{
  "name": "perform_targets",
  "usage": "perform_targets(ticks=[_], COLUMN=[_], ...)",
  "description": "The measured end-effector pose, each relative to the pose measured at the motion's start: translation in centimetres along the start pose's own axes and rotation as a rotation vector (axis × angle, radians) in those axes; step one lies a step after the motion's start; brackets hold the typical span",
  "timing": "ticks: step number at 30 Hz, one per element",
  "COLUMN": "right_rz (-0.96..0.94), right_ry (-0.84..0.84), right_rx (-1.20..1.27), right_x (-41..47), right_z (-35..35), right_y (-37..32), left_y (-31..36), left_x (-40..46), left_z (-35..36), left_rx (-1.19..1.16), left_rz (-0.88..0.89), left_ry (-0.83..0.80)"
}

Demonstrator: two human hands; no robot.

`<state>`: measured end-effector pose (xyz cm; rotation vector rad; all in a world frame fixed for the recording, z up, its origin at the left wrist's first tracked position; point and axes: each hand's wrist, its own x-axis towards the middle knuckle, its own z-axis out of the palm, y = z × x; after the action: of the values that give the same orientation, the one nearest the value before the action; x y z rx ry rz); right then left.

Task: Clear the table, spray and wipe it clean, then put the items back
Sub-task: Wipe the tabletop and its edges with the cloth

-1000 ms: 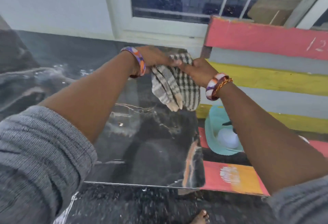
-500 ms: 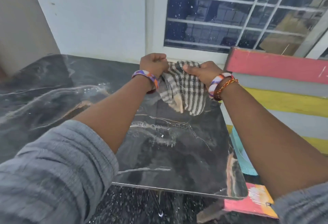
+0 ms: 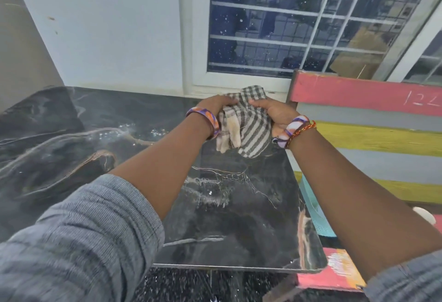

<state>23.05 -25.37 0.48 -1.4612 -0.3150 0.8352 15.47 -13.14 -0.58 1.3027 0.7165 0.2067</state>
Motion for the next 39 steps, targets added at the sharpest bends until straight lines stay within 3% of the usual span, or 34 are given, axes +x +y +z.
perform_targets(ticks=[4,8,11,14,16,21,26,34,39], right_rz=[0.016,0.019,-0.001,0.100,0.168,0.006,0.123,0.165,0.176], right_ry=[0.193,0.415,0.411,0.175,0.117,0.341,0.141,0.426,0.402], right_rx=[-0.063,-0.559,-0.982,-1.294,-1.262,-1.348,-1.672,-1.372,-1.362], right_x=[-0.7,-2.0,-1.3,0.1,0.5,1.9,5.5,20.9,29.7], right_z=[-2.5,-5.6,-6.1,-3.5,-1.7,-2.1,-2.7,-8.6,-9.2], right_y=[0.3,-0.6,0.2,4.2,7.1,11.0,13.3,10.4,7.8], left_y=[-0.4,-2.3,-3.6,-4.8,-5.3,-6.1,-5.2,-2.8,-2.6], left_x=[-0.2,-0.1,0.7,1.3,1.5,3.5,8.0,20.1,24.7], left_z=[0.6,-0.4,-1.8,-2.3,-2.5,-2.8,-1.9,-1.5,-5.4], left_rx=[0.296,0.497,0.625,0.791,0.873,0.931,0.950,1.136,1.151], left_rz=[0.053,-0.007,0.002,0.030,0.050,0.178,0.244,0.355,0.357], left_ry=[0.047,0.019,0.076,0.099,0.073,0.126,0.160,0.194,0.289])
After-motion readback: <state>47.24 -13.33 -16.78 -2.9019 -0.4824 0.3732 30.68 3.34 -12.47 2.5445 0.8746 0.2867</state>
